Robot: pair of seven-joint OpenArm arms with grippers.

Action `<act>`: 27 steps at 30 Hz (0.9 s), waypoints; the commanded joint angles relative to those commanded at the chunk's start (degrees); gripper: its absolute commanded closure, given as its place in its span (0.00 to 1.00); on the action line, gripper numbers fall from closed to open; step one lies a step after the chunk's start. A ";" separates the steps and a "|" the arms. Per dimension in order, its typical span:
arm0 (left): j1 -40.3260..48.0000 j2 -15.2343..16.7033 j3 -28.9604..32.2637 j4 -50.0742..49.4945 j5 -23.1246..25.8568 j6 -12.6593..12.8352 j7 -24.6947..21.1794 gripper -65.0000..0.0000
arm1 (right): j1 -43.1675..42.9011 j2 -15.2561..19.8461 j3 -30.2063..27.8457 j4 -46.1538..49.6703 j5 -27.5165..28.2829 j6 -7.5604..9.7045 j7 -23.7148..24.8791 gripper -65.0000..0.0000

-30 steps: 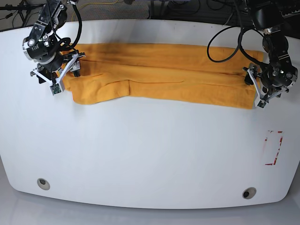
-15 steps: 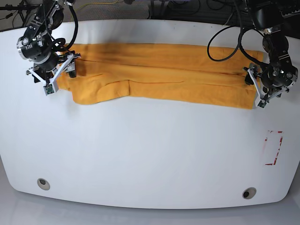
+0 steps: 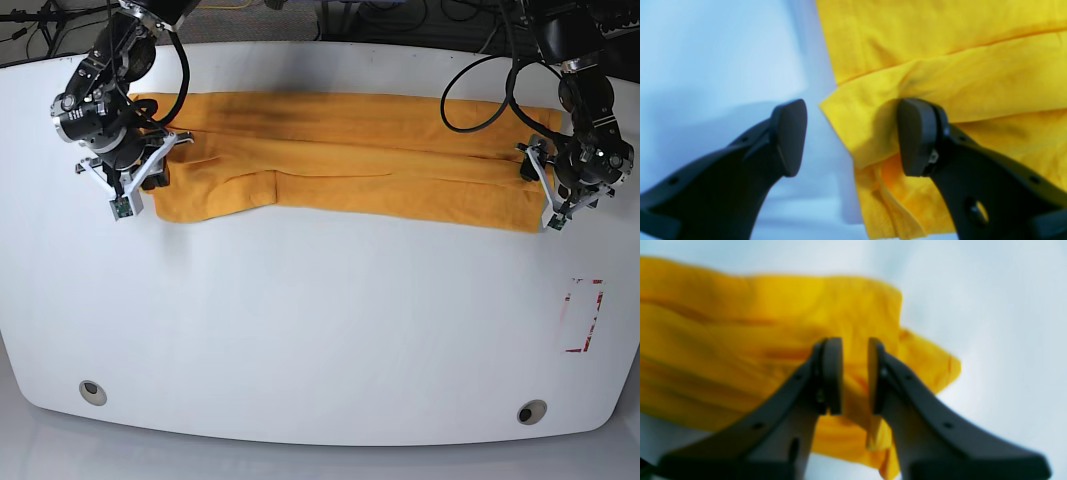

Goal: Fold the T-shirt properly

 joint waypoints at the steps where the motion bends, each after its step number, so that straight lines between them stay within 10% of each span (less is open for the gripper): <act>1: 0.00 0.00 0.00 0.00 0.00 0.00 0.00 0.39 | -0.53 0.18 0.00 -0.35 0.00 0.00 0.00 0.87; 27: 0.00 -0.26 1.49 -3.87 0.00 0.00 -0.35 0.39 | -11.16 14.86 0.35 -3.43 -0.09 0.00 4.84 0.87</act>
